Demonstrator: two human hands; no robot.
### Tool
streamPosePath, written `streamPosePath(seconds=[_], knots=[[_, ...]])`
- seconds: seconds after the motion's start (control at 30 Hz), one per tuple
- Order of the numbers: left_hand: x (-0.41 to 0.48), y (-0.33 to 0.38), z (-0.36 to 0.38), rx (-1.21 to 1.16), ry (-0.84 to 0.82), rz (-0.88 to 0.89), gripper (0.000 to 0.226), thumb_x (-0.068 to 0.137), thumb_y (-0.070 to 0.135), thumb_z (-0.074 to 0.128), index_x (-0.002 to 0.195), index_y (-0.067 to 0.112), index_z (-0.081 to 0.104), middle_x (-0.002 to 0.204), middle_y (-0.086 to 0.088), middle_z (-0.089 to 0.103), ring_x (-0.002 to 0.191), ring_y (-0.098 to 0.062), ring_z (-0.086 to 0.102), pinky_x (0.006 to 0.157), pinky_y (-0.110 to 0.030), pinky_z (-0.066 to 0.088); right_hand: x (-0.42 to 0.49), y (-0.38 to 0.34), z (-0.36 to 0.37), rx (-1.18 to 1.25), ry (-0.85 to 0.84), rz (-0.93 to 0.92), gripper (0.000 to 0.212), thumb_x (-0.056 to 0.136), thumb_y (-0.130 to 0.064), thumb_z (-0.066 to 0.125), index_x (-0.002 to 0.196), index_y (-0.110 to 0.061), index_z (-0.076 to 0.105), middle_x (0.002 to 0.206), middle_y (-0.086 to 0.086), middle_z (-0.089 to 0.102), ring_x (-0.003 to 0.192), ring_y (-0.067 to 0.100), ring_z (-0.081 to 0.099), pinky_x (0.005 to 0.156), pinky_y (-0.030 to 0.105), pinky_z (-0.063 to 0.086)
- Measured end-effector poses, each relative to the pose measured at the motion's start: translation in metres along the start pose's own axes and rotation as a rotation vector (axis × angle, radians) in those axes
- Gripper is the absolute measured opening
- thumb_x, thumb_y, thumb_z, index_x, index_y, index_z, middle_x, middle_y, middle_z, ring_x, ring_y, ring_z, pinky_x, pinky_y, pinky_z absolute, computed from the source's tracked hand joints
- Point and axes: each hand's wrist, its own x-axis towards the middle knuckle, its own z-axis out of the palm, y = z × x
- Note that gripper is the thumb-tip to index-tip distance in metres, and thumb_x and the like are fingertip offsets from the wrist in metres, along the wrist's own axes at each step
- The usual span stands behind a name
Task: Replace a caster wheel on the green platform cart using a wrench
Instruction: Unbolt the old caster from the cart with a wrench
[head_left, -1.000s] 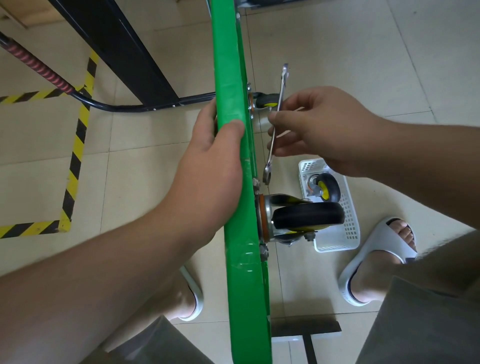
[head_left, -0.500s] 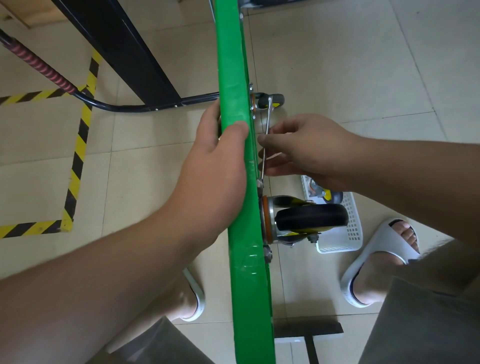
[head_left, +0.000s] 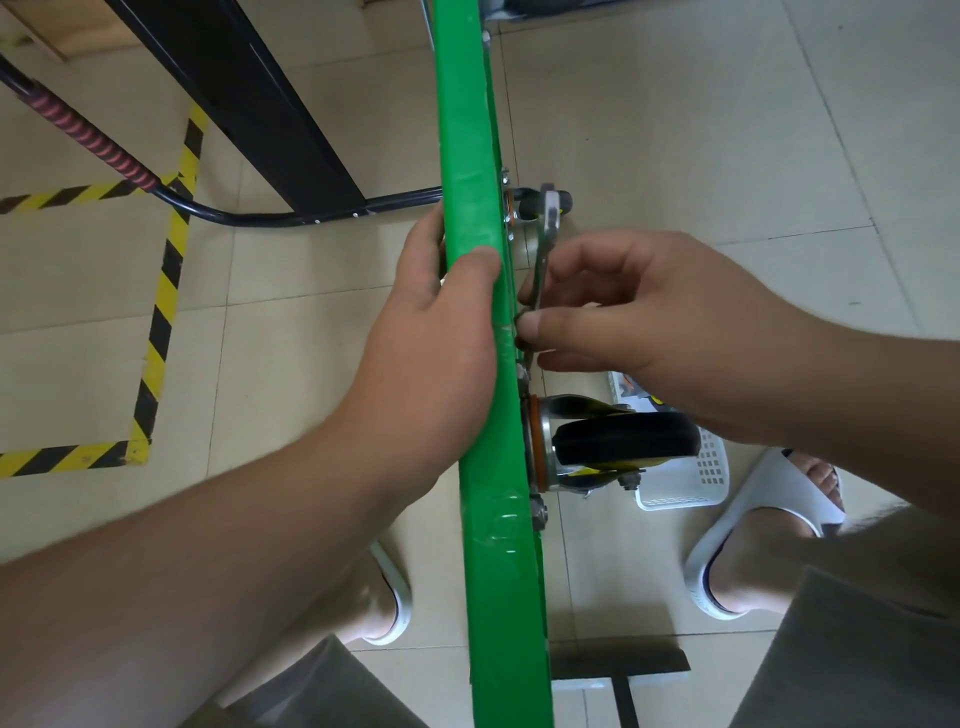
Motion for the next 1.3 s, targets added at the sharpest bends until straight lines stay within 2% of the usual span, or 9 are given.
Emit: streamPosePath(seconds=[0.13,0.27,0.37,0.4,0.47,0.67,0.8,1.0,1.3], knots=[[-0.001,0.0,0.0,0.023,-0.008,0.001,0.036,0.105,0.037,0.041,0.133,0.059,0.051,0.084,0.009,0.069,0.064,-0.004,0.061,0.06,-0.025,0.047,-0.009,0.005,-0.003,-0.066,-0.02,-0.062,0.021,0.081,-0.009,0.082,0.101,-0.009,0.073,0.095,0.008,0.078,0.094,0.032,0.074,0.099,0.051,0.055],[-0.001,0.0,0.0,0.026,-0.009,-0.002,0.037,0.105,0.038,0.041,0.134,0.059,0.051,0.078,0.015,0.067,0.062,-0.001,0.06,0.054,-0.019,0.045,-0.007,0.004,-0.005,-0.121,-0.027,-0.121,0.018,0.084,-0.011,0.081,0.1,-0.011,0.073,0.095,0.008,0.078,0.093,0.03,0.074,0.096,0.051,0.057],[-0.001,0.002,0.0,-0.008,-0.01,-0.015,0.038,0.105,0.037,0.042,0.135,0.059,0.051,0.086,0.01,0.071,0.074,-0.015,0.069,0.063,-0.032,0.056,0.003,0.001,-0.005,-0.099,0.02,-0.139,0.015,0.088,-0.011,0.077,0.102,-0.01,0.07,0.094,0.013,0.077,0.09,0.033,0.075,0.089,0.051,0.061],[-0.001,0.002,0.0,-0.018,-0.014,-0.017,0.038,0.105,0.037,0.042,0.135,0.058,0.051,0.089,0.007,0.072,0.08,-0.02,0.071,0.066,-0.037,0.059,0.008,0.0,-0.006,-0.066,0.052,-0.122,0.016,0.09,-0.011,0.075,0.104,-0.009,0.069,0.096,0.017,0.076,0.09,0.036,0.074,0.087,0.05,0.062],[-0.002,0.003,0.0,-0.026,-0.025,-0.017,0.038,0.106,0.037,0.042,0.137,0.058,0.05,0.094,0.003,0.072,0.085,-0.023,0.071,0.067,-0.035,0.06,0.019,0.0,-0.009,-0.013,0.11,-0.066,0.016,0.092,-0.012,0.074,0.106,-0.007,0.069,0.098,0.022,0.074,0.088,0.034,0.076,0.083,0.046,0.063],[-0.002,0.003,0.0,-0.043,-0.049,-0.021,0.038,0.107,0.036,0.04,0.139,0.055,0.05,0.1,-0.005,0.071,0.084,-0.029,0.071,0.06,-0.032,0.059,0.042,0.012,-0.014,0.032,0.225,0.152,0.019,0.097,-0.016,0.069,0.106,0.001,0.065,0.103,0.025,0.072,0.079,0.034,0.077,0.074,0.041,0.065],[-0.001,0.001,-0.001,-0.034,-0.042,-0.006,0.037,0.106,0.037,0.041,0.136,0.056,0.051,0.098,-0.005,0.071,0.082,-0.027,0.069,0.064,-0.035,0.057,0.047,0.016,-0.012,0.063,0.213,0.232,0.024,0.1,-0.017,0.065,0.11,0.005,0.064,0.101,0.021,0.071,0.08,0.033,0.077,0.075,0.041,0.065],[0.001,-0.002,-0.001,-0.021,-0.048,0.007,0.039,0.106,0.036,0.04,0.137,0.056,0.049,0.096,-0.003,0.071,0.072,-0.015,0.065,0.061,-0.032,0.055,0.054,0.018,-0.005,0.09,0.184,0.301,0.02,0.099,-0.017,0.067,0.108,0.001,0.066,0.1,0.021,0.071,0.072,0.028,0.076,0.071,0.038,0.064],[0.002,-0.003,-0.002,0.005,-0.019,0.015,0.038,0.106,0.037,0.041,0.136,0.059,0.05,0.087,0.008,0.069,0.062,-0.003,0.061,0.052,-0.017,0.049,0.049,0.017,0.005,0.097,0.116,0.315,0.019,0.097,-0.02,0.07,0.108,-0.005,0.068,0.105,0.02,0.074,0.079,0.031,0.077,0.075,0.041,0.065]])
